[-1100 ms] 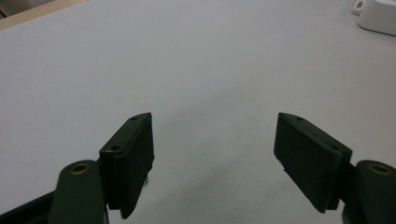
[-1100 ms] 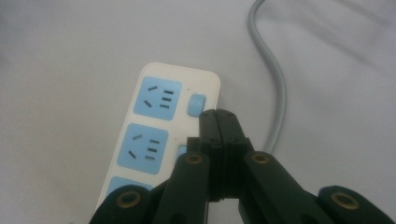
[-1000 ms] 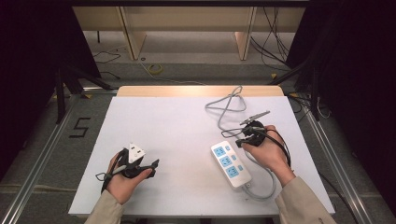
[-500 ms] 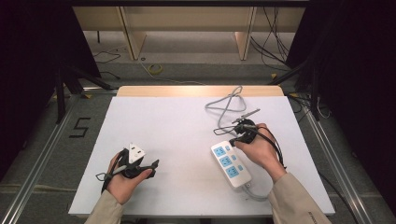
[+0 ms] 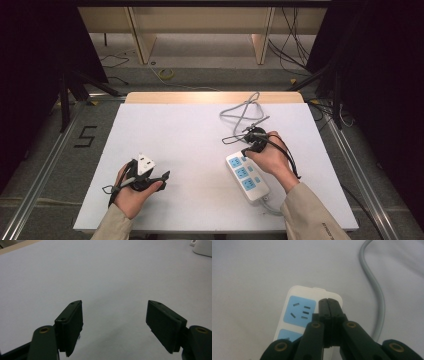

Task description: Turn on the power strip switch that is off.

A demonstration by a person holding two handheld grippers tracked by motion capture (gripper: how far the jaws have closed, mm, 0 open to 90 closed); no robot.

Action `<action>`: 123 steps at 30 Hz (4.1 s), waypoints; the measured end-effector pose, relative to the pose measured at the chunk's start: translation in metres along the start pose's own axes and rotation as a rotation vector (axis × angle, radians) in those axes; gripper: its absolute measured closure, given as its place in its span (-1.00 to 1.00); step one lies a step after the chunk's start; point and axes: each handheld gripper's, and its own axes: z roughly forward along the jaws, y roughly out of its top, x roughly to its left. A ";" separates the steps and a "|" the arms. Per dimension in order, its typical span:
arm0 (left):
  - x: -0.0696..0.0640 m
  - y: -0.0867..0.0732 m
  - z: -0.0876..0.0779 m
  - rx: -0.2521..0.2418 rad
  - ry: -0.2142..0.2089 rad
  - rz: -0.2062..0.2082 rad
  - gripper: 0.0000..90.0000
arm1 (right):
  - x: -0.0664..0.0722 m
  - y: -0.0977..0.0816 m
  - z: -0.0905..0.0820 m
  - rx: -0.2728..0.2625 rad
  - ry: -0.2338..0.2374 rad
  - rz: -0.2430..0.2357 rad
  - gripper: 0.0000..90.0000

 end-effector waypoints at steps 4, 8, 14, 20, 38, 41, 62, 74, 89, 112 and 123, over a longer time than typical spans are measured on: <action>-0.001 0.000 0.000 -0.003 -0.003 0.003 -0.34 | 0.001 0.002 0.001 0.010 -0.009 -0.005 1.00; -0.001 0.000 0.000 -0.004 -0.001 -0.001 -0.34 | 0.000 0.003 0.003 0.017 -0.010 -0.004 1.00; -0.001 0.000 0.001 -0.002 -0.003 0.002 -0.33 | -0.001 0.004 0.007 0.035 -0.016 -0.002 1.00; 0.000 0.000 0.000 0.001 0.002 0.005 -0.33 | 0.000 0.005 0.011 0.050 -0.021 -0.004 1.00; 0.000 0.000 -0.001 -0.001 0.002 0.010 -0.33 | -0.001 0.006 0.013 0.077 -0.025 -0.008 1.00; -0.001 0.001 -0.001 -0.005 0.003 0.009 -0.33 | 0.000 0.007 0.013 0.078 -0.029 -0.012 1.00; 0.000 0.001 -0.001 -0.008 0.006 0.010 -0.33 | 0.003 0.009 0.016 0.114 -0.042 -0.026 1.00; -0.001 0.001 -0.001 -0.006 0.006 0.013 -0.33 | 0.002 0.009 0.017 0.118 -0.036 -0.020 1.00; -0.001 0.001 -0.001 -0.006 0.006 0.014 -0.33 | 0.004 0.009 0.017 0.125 -0.044 -0.021 1.00; -0.001 0.002 -0.001 -0.010 0.003 0.011 -0.33 | 0.004 0.010 0.018 0.129 -0.046 -0.004 1.00; -0.002 0.002 -0.001 -0.009 0.001 0.013 -0.33 | 0.004 0.009 0.018 0.123 -0.047 -0.009 1.00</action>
